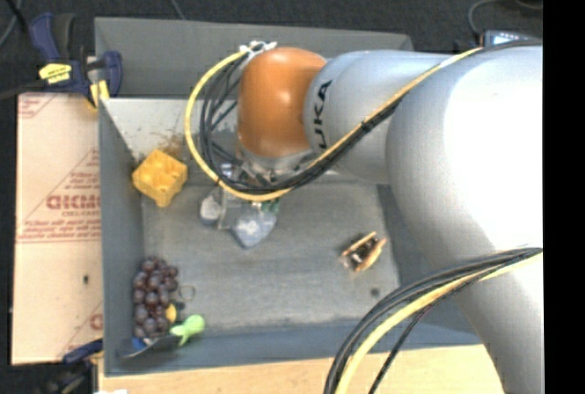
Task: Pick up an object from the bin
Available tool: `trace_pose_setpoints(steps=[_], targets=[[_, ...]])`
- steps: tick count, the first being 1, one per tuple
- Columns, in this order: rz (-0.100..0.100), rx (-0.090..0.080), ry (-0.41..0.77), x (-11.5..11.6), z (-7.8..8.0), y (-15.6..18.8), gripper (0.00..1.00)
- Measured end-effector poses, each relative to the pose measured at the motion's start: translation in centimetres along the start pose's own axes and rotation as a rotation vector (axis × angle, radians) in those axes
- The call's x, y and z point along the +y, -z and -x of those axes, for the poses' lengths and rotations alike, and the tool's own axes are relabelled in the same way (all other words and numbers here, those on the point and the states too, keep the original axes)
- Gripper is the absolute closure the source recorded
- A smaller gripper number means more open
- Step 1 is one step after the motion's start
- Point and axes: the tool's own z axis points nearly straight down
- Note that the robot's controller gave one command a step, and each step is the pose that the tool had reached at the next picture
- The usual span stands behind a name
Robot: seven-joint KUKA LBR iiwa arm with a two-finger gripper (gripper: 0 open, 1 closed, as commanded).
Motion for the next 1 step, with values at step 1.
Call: trace_pose_setpoints(steps=[1], targets=[[0.0, 0.003, 0.0, 0.0, -0.05, 1.64, 1.0]])
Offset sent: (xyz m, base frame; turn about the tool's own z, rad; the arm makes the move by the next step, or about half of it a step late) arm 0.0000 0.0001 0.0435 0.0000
